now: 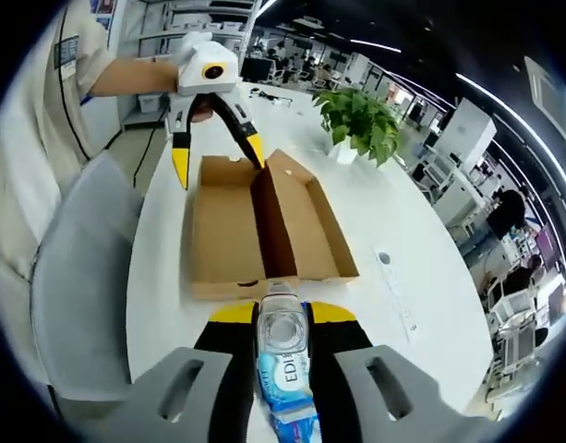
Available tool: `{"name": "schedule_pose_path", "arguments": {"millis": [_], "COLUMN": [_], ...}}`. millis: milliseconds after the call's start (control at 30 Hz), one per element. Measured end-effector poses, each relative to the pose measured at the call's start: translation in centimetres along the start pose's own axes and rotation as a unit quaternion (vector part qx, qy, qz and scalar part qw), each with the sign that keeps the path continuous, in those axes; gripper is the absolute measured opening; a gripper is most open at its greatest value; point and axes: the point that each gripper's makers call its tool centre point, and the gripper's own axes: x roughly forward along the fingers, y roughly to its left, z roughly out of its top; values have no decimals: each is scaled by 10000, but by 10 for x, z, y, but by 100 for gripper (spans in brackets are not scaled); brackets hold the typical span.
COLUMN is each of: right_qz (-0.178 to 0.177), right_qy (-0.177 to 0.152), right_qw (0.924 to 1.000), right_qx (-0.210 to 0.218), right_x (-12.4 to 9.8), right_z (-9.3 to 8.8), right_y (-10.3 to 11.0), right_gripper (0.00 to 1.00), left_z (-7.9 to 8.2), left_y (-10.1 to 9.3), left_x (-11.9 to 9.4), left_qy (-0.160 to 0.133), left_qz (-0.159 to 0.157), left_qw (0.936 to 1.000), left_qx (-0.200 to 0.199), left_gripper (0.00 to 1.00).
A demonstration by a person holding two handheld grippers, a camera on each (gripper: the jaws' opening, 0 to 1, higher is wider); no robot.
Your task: Operate the shoe box by opening the lid, removing the specified soft item, and placing it in the target area until the item is outside and the box remains undamaged.
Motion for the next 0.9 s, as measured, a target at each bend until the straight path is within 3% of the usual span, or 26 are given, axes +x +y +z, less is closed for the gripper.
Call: {"name": "schedule_pose_path", "arguments": {"millis": [300,467,900], "right_qz": [37,94,321], "right_qy": [210,311,796], "right_qw": [9995,9991,9954], "right_qx": [-214,-271,-417], "right_x": [4,9,31], "right_z": [-9,-16,-47], "right_y": [-26,-38,-59], "right_gripper": [16,16,16], "left_z": [-10,-25,-42], "left_y": [4,7,10], "left_x": [-27,-41,-66], "left_qy": [-209,-162,-297], "left_qz": [429,712,1179], "left_qw": [9975,9954,9886], "left_qx": [-515,-625,-891], "left_gripper": [64,66,71]}}
